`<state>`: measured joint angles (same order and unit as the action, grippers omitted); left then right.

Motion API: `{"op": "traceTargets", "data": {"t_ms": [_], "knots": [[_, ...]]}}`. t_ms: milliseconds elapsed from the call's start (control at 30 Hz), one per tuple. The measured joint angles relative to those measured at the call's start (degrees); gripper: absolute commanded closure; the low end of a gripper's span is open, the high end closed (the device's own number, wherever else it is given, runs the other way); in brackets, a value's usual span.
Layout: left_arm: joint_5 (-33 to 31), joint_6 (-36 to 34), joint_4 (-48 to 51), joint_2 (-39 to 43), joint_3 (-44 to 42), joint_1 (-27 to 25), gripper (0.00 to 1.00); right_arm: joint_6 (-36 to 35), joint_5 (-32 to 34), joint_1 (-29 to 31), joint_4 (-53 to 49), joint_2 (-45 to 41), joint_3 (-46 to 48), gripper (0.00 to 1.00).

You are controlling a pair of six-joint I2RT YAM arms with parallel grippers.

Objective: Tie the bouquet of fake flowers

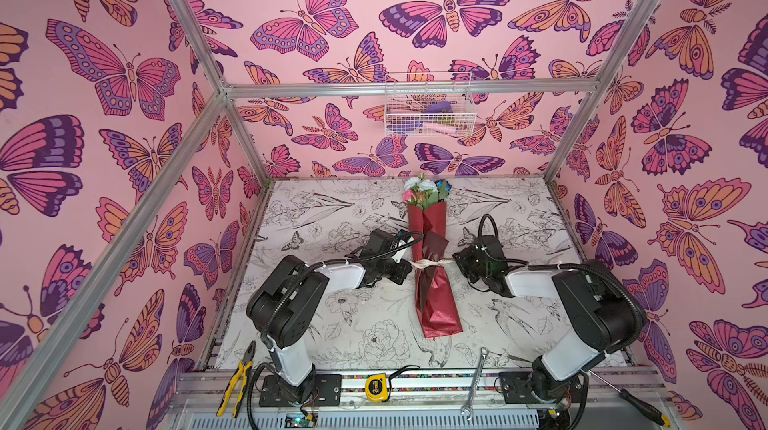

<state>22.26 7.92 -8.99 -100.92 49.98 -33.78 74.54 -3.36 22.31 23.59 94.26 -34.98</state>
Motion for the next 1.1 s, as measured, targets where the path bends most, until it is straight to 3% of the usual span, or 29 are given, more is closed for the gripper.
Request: {"op": "traceTargets", "data": {"t_ms": [33, 267, 700, 1100], "knots": [[-0.1, 0.0, 0.0, 0.0, 0.0, 0.0, 1.00, -0.6, 0.2, -0.5, -0.3, -0.3, 0.0, 1.00], [-1.8, 1.7, -0.1, 0.0, -0.3, 0.8, 1.00, -6.3, 0.0, -2.1, -5.6, -2.0, -0.6, 1.00], [-0.7, 11.8, -4.9, 0.1, -5.5, 6.0, 1.00, -13.3, -1.7, -3.3, -13.4, -9.9, 0.2, 1.00], [0.4, 9.0, -5.5, 1.7, -4.8, 4.3, 1.00, -16.3, -2.1, -5.8, -14.5, -12.4, 2.3, 1.00]]}}
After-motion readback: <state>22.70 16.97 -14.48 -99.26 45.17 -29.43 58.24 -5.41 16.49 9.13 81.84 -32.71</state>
